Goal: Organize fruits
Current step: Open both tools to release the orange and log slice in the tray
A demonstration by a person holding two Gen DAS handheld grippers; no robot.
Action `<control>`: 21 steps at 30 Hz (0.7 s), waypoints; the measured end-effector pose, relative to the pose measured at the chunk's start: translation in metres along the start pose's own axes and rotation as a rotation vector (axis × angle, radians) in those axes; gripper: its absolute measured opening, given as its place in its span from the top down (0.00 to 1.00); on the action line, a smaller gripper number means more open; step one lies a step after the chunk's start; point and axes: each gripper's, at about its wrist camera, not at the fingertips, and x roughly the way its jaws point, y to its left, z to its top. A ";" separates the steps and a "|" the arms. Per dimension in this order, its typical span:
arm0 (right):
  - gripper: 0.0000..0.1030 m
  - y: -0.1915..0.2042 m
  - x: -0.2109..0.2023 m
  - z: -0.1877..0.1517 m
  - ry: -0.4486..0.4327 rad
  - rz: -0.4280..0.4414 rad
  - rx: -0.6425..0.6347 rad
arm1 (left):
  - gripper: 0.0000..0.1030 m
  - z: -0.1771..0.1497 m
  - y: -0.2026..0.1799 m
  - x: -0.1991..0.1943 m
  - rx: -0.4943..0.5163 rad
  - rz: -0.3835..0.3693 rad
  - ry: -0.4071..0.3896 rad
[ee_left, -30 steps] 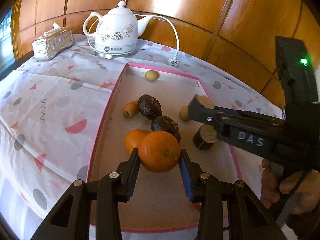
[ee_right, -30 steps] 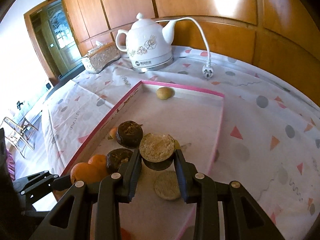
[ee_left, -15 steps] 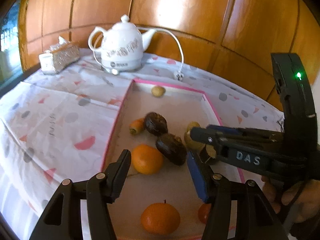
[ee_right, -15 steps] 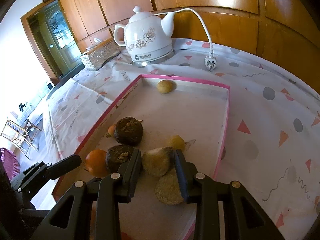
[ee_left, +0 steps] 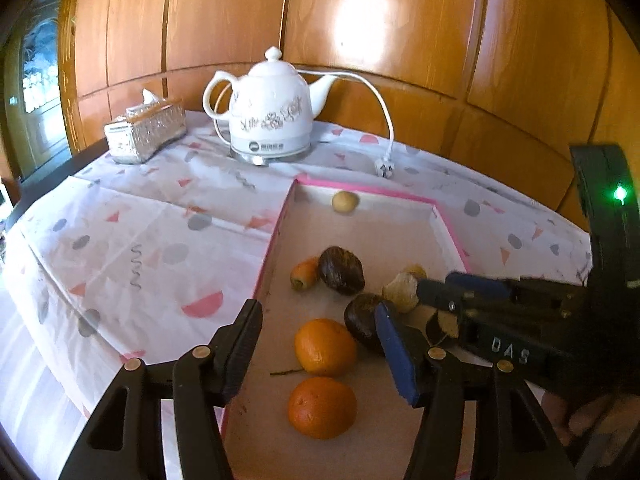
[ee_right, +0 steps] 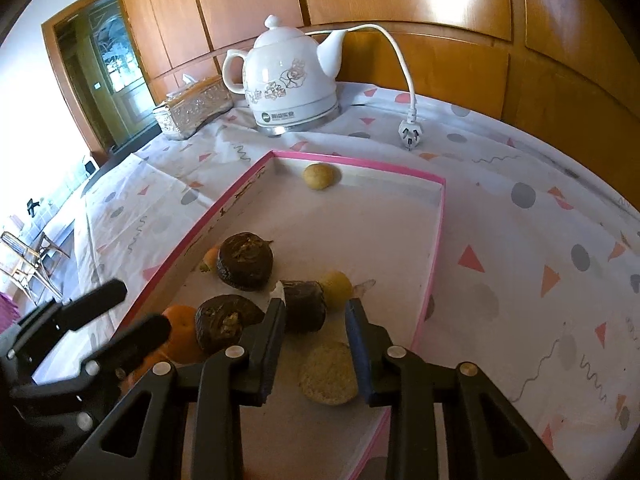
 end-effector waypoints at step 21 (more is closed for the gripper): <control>0.68 0.013 -0.063 -0.044 -0.115 -0.115 0.055 | 0.00 -0.002 -0.008 -0.045 -0.009 0.007 -0.083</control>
